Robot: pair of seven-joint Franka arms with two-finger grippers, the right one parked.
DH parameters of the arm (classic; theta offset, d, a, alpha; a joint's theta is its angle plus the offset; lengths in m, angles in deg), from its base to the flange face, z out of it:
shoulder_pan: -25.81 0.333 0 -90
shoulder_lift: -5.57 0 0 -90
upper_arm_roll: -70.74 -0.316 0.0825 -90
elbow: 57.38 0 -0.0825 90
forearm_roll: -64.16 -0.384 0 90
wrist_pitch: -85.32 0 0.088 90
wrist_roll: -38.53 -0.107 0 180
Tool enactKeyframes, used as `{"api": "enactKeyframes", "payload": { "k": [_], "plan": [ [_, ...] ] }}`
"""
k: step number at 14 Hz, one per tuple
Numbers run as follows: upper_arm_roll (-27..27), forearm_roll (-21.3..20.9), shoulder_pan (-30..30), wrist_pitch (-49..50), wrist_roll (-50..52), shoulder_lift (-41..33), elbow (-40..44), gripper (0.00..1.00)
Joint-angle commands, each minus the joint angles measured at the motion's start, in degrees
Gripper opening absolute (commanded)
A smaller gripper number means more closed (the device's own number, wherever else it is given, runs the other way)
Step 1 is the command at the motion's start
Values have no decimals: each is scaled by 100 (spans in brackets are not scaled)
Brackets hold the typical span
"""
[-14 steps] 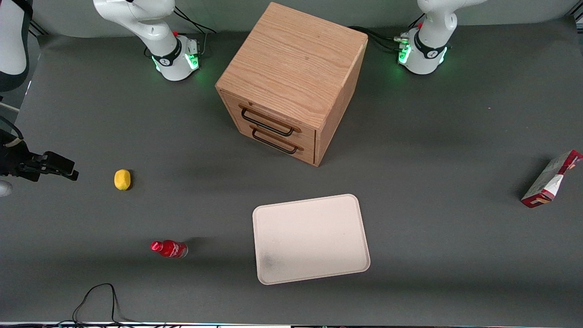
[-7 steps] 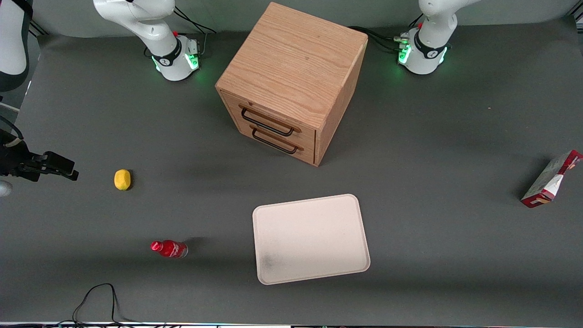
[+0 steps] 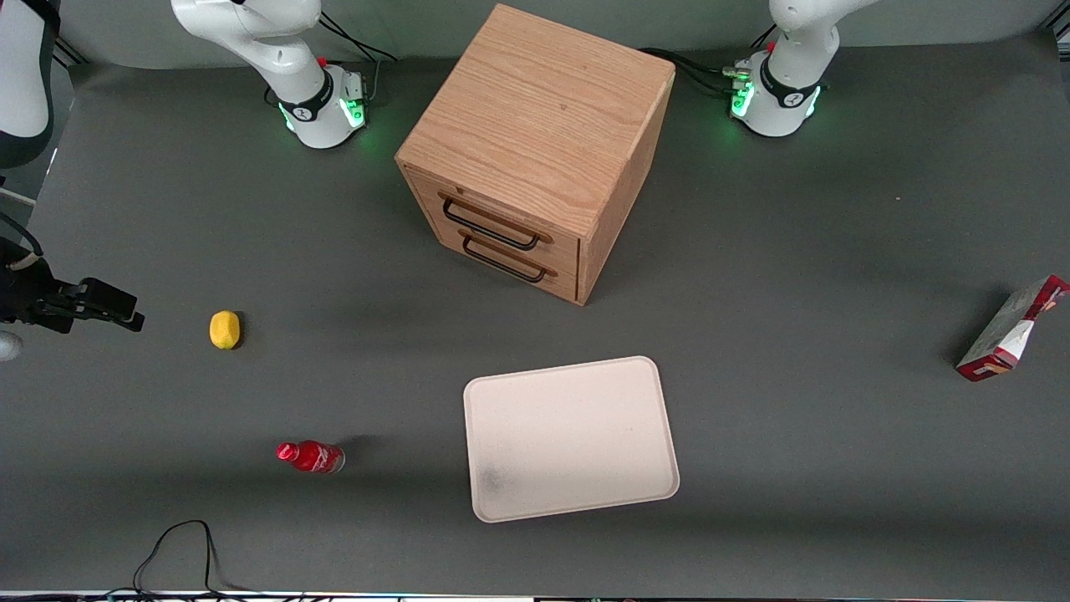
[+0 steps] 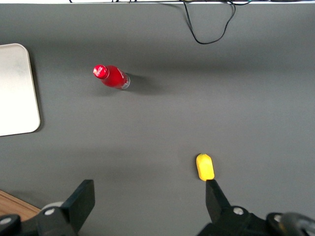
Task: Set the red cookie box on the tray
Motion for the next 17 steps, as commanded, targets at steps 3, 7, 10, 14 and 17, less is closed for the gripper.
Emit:
{"api": "enactKeyframes", "payload": {
  "k": [3,7,10,14,17],
  "plan": [
    [31,-22,217,-926,-155,220,-715,100],
    [31,-21,244,-1824,-348,377,-1306,100],
    [31,23,340,-2080,-480,711,-1333,100],
    [39,49,340,-2554,-489,1195,-1350,100],
    [48,128,279,-2783,-498,1379,-1377,100]
  ]
}}
